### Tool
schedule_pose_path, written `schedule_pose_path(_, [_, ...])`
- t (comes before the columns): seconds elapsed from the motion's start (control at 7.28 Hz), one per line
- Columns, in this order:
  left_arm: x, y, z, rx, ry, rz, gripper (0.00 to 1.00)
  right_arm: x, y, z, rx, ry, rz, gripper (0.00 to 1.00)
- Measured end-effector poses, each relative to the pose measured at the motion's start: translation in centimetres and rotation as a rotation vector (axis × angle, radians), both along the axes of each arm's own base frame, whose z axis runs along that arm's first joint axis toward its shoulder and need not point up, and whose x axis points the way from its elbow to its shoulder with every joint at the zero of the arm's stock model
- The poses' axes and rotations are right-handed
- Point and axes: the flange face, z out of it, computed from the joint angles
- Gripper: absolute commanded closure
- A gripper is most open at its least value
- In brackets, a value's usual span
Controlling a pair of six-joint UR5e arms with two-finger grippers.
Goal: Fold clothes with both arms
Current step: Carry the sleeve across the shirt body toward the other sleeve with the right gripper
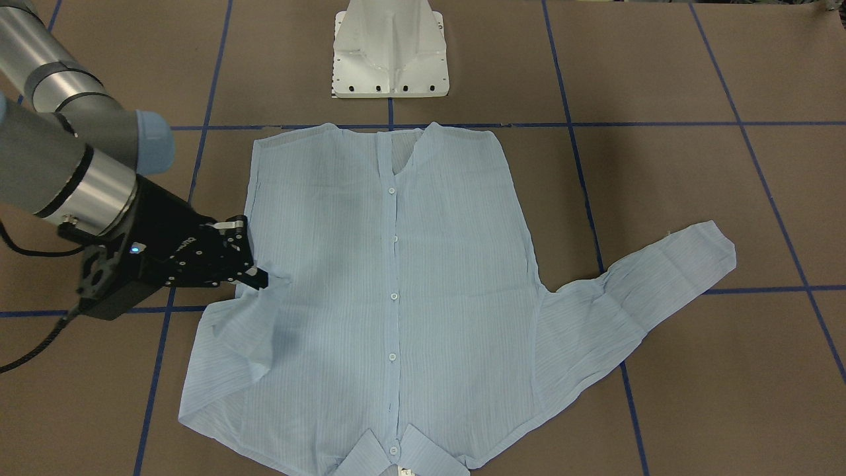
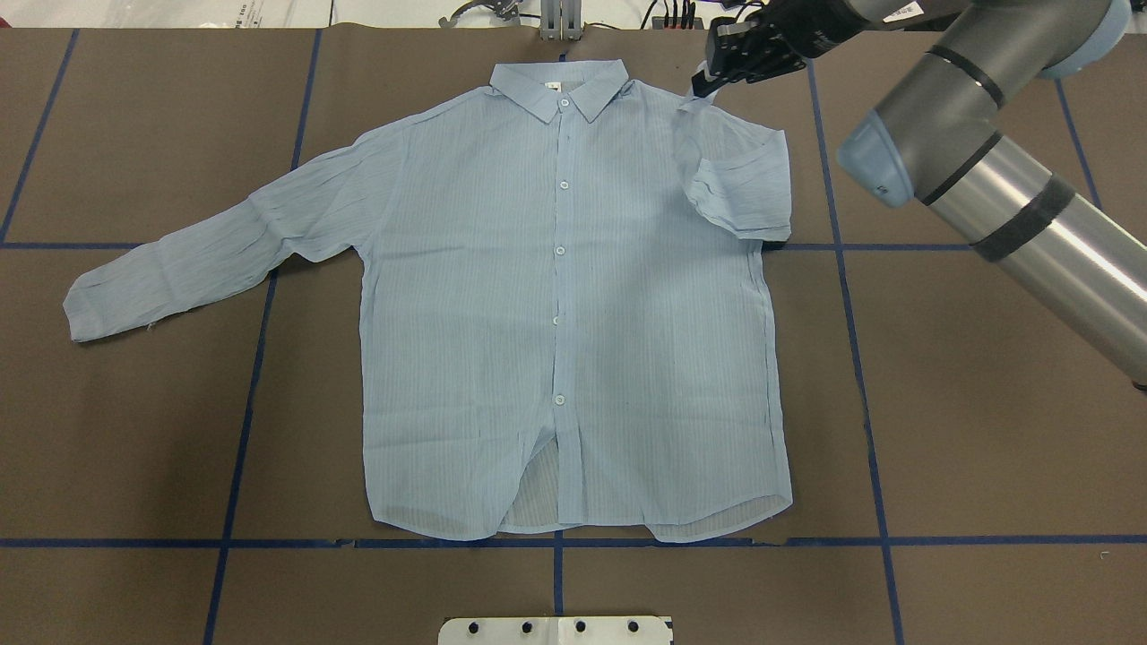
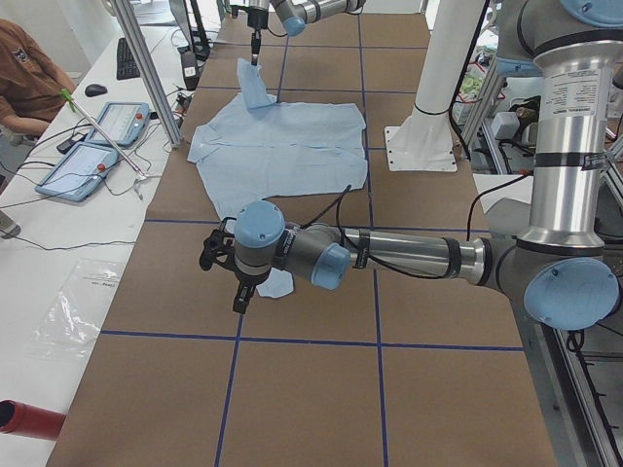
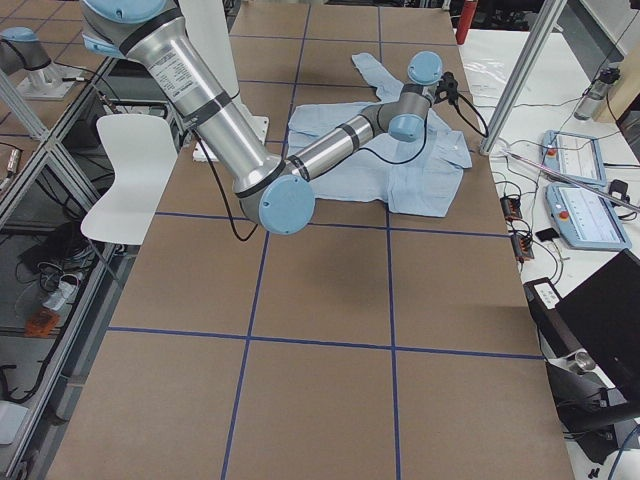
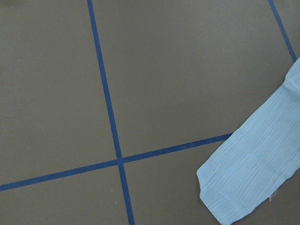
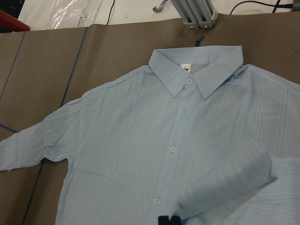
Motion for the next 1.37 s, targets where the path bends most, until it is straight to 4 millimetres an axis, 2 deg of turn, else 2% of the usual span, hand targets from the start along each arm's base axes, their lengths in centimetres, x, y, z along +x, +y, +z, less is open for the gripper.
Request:
schedule_pose_path(0.27, [0.0, 0.0, 0.3, -0.006, 0.0, 0.0, 0.0, -5.9, 0.6, -4.0, 0.039, 0.007, 0.02, 1.0])
schedule_pose_path(0.55, [0.0, 0.0, 0.6, -0.012, 0.0, 0.0, 0.0, -11.3, 0.8, -6.6, 0.056, 0.024, 0.034, 1.0])
schedule_pose_path(0.82, [0.0, 0.0, 0.7, -0.013, 0.0, 0.0, 0.0, -17.0, 1.8, -6.5, 0.05, 0.065, 0.039, 1.0])
schedule_pose_path(0.96, [0.0, 0.0, 0.7, -0.013, 0.0, 0.0, 0.0, -20.8, 1.8, -6.7, 0.039, 0.103, 0.041, 1.0])
schedule_pose_path(1.1, [0.0, 0.0, 0.7, -0.014, 0.0, 0.001, 0.0, -24.9, 1.5, -7.4, 0.028, 0.147, 0.039, 0.65])
schedule_pose_path(1.24, [0.0, 0.0, 0.8, -0.015, 0.0, 0.001, 0.0, -28.5, 2.0, -8.8, 0.03, 0.176, 0.038, 0.01])
schedule_pose_path(1.37, [0.0, -0.1, 0.9, -0.018, 0.0, 0.0, 0.0, -31.0, 3.2, -10.7, 0.05, 0.185, 0.051, 0.0])
